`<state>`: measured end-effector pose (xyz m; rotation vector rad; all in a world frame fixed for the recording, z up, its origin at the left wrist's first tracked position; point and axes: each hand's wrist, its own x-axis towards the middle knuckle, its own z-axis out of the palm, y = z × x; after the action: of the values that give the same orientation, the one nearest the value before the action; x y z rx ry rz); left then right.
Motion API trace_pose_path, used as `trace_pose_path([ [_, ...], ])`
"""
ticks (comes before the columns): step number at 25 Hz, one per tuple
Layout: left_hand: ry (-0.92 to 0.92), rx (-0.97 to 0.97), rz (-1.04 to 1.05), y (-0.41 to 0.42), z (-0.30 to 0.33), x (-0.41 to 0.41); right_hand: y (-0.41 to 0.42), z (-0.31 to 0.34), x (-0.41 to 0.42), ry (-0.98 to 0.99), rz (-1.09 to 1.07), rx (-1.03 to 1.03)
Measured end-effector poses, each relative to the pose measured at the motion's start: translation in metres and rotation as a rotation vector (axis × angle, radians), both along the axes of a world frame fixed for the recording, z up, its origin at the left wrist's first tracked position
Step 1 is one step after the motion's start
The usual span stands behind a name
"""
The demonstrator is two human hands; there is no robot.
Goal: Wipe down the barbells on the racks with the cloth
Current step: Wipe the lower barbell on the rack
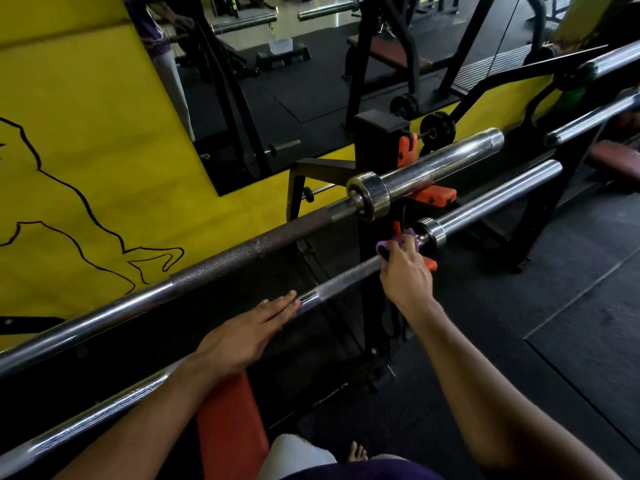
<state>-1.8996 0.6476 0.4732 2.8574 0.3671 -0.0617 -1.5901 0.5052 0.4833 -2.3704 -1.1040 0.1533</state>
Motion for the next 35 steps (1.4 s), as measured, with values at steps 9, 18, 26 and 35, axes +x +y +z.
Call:
trace_pose_path([
  [9,0.068,-0.019,0.015,-0.002,0.007,0.002,-0.007,-0.003,-0.084,0.257,0.357,0.176],
  [18,0.055,0.024,0.056,-0.005,0.006,0.007,-0.059,-0.032,-0.057,1.747,-0.705,1.139],
  [26,0.021,0.02,0.049,-0.004,0.005,0.007,0.021,-0.034,-0.025,1.867,-0.575,1.361],
  [35,-0.001,0.052,-0.023,0.006,-0.011,0.006,0.053,-0.033,-0.05,1.893,-0.675,1.363],
])
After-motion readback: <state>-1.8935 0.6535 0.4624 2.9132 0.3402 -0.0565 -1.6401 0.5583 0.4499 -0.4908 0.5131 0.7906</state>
